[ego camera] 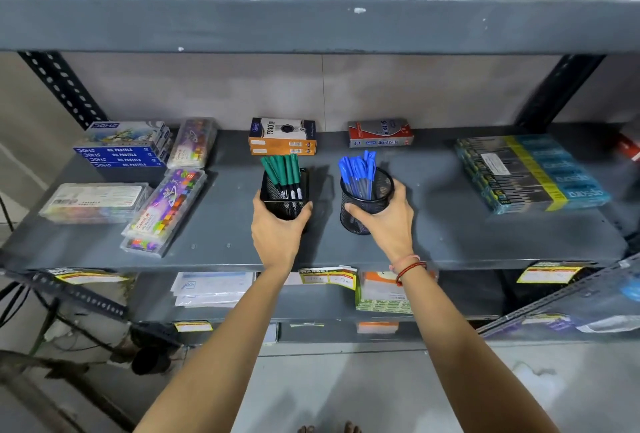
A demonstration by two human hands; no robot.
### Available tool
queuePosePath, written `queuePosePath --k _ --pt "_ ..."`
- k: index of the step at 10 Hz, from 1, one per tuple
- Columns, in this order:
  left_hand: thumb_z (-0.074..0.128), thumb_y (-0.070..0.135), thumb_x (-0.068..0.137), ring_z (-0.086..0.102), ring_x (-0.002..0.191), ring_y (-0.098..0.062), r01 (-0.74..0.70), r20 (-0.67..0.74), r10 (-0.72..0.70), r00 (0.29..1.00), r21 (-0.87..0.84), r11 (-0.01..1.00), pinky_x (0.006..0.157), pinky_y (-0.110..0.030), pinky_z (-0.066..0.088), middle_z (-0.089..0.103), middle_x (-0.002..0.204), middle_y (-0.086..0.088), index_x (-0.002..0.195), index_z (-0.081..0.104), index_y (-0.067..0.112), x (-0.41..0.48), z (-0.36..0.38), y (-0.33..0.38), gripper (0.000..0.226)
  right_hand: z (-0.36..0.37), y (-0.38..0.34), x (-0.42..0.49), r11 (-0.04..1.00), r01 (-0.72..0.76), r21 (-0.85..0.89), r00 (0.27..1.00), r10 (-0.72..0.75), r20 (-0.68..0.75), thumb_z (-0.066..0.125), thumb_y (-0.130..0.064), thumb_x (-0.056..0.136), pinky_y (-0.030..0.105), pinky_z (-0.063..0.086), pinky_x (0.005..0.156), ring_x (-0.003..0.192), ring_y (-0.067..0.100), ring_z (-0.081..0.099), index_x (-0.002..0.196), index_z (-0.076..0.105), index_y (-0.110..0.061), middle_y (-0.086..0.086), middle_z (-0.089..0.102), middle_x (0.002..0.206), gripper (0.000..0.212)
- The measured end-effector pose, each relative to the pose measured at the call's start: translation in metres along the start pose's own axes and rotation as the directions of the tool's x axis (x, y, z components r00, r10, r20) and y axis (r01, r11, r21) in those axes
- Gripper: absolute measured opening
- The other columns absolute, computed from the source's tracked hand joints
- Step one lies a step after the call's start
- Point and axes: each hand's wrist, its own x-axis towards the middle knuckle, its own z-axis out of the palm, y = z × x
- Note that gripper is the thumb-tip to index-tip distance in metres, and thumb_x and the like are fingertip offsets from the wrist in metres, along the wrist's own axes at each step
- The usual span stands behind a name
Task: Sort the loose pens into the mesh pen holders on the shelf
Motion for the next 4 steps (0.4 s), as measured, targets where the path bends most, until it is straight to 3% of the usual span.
queuePosePath --k 2,3,4 --pt "0.082 0.042 0.063 0.057 0.107 -0.025 0.016 0.041 -0.016 0.999 0.007 1.0 0.088 -0.039 0.047 0.063 0.115 -0.005 0.126 0.044 0.016 -0.005 -0.005 -0.003 0.078 0.001 0.002 -0.007 1.0 0.011 0.009 1.0 -0.011 0.018 0.088 -0.032 0.057 0.019 0.04 0.092 0.113 0.02 0.058 0.123 0.044 -0.017 0.006 0.062 0.122 0.08" --pt "0.082 0.042 0.063 0.055 0.11 -0.024 0.0 0.093 -0.001 0.996 0.015 1.0 0.09 -0.039 0.047 0.06 0.119 -0.005 0.128 0.041 0.015 -0.007 -0.011 0.001 0.082 -0.002 -0.002 -0.012 1.0 0.018 -0.017 0.999 -0.017 0.047 0.087 -0.033 0.059 0.025 0.042 0.099 0.117 0.021 0.054 0.126 0.042 -0.015 0.007 0.058 0.127 0.083" --pt "0.082 0.043 0.064 0.042 0.126 -0.024 -0.038 0.11 0.036 0.993 0.015 0.999 0.103 -0.042 0.037 0.046 0.138 -0.008 0.14 0.028 0.012 -0.006 -0.015 0.002 0.098 -0.004 -0.001 -0.015 0.999 0.045 -0.025 0.999 -0.045 0.013 0.085 -0.04 0.06 0.04 0.041 0.107 0.126 0.024 0.046 0.134 0.036 -0.015 0.009 0.05 0.135 0.092"
